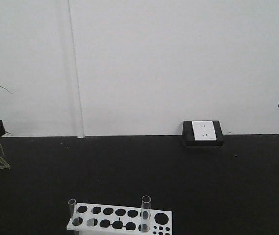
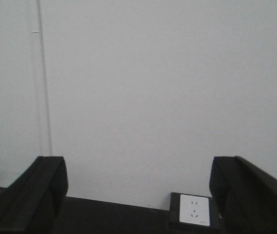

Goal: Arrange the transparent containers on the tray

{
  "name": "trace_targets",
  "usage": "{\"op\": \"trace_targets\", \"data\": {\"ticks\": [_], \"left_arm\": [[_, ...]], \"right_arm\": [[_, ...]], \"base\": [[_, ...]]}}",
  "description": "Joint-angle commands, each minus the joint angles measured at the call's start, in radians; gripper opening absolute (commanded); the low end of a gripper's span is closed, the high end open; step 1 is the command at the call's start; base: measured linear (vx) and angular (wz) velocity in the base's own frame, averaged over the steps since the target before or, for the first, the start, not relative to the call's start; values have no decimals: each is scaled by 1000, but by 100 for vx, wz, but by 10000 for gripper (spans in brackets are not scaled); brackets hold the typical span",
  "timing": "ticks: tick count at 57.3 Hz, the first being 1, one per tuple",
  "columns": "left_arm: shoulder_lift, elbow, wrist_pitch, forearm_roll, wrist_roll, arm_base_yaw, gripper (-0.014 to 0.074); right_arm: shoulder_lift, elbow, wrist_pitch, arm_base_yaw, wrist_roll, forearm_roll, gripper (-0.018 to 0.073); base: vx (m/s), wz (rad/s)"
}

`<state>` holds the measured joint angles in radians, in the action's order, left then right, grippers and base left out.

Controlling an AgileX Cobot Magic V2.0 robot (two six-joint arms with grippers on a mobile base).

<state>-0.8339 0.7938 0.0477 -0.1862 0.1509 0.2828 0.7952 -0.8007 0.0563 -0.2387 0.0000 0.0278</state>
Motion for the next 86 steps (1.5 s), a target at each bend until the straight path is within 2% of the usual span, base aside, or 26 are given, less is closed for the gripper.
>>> {"op": "trace_targets", "data": {"ticks": [1, 21, 30, 42, 56, 73, 86], "left_arm": [[6, 37, -84, -7, 1, 17, 524], [6, 37, -113, -8, -14, 17, 524], [6, 31, -48, -8, -28, 17, 524], [6, -108, -26, -6, -25, 17, 524], [43, -309, -105, -7, -26, 18, 523], [203, -484, -169, 11, -24, 18, 522], [210, -569, -392, 29, -24, 17, 522]], "right_arm": [[-4, -35, 82, -29, 0, 7, 633], [-4, -35, 82, -33, 23, 3, 484], [-4, -8, 91, -33, 23, 6, 436], [-4, 82, 128, -33, 23, 7, 414], [-4, 149, 192, -33, 20, 7, 414], [28, 155, 211, -33, 15, 11, 414], [63, 155, 230, -33, 15, 11, 414]], "base": [[0, 0], [0, 0], [0, 0], [0, 0], [0, 0], [0, 0], [0, 0]]}}
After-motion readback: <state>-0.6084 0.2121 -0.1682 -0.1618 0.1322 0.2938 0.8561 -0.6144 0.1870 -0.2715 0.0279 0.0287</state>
